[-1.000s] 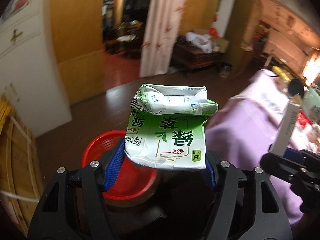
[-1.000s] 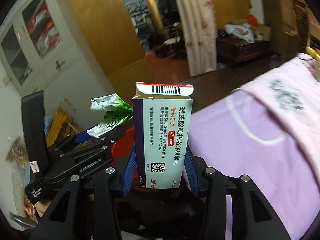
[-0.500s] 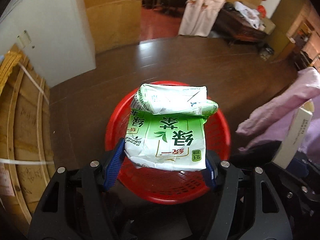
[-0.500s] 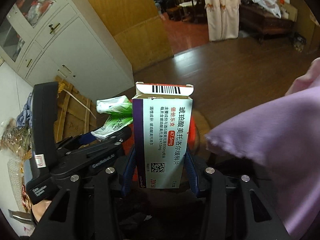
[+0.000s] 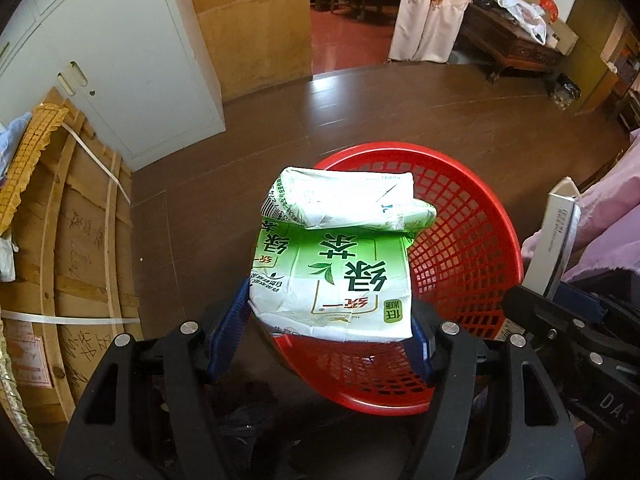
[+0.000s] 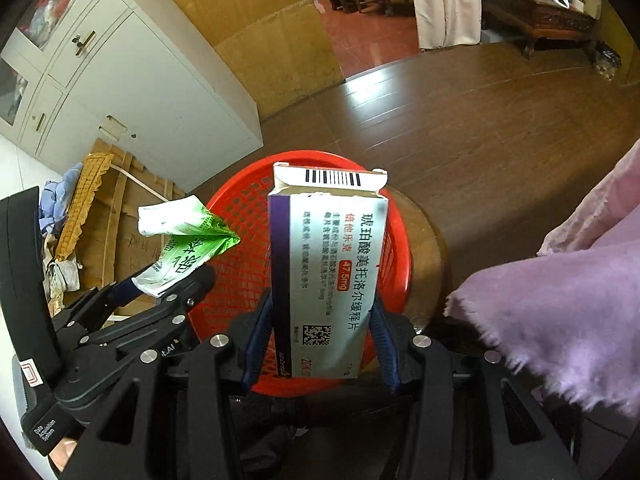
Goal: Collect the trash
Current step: 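Open the left tool over the red basket while the right tool releases the medicine box, then move both tools back over the table toward the remaining trash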
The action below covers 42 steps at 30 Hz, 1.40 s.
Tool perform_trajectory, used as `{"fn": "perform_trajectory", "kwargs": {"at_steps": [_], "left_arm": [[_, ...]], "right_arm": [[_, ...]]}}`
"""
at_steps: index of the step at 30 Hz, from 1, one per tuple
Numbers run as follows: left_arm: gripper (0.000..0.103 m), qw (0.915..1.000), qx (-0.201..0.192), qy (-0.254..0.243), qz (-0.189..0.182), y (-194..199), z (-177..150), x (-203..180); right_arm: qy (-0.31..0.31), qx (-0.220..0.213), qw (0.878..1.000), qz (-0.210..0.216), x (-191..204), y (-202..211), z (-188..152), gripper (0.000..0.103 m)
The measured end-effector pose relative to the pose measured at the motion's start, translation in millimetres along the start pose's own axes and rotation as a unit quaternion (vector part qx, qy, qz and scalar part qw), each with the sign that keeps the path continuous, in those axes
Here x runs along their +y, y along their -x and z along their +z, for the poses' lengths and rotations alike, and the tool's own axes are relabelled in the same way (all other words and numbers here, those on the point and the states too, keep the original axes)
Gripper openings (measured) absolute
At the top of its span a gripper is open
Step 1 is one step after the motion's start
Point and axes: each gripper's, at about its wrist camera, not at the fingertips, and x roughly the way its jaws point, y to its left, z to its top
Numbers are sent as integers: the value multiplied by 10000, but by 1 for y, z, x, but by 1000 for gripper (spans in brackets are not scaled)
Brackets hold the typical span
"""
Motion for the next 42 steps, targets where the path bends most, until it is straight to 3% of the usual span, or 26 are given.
{"fn": "perform_trajectory", "kwargs": {"at_steps": [8,13,22,28,36,42], "left_arm": [[74,9999,-32,98,79,6,5,-1],[76,9997,-78,250,8,15,7,3],[78,9992,-224,247,-229,38,12,-4],[79,9977,-531,143,-409,75,17,-15],[83,9879,-1201,-383,-901,145,12,-64],[87,9694,-1562,-1188,-1476,196,-7,-135]], "right_arm": [[-101,-100,9997,181,-15,6,-2,56],[-144,-112,9994,283,-17,13,-5,56],[-89,-523,9970,567,-12,68,-14,56],[144,-928,9931,708,-1,119,-25,56],[-77,-1967,9804,81,-31,223,-63,56],[-714,-2564,9623,-557,-100,301,-116,57]]}}
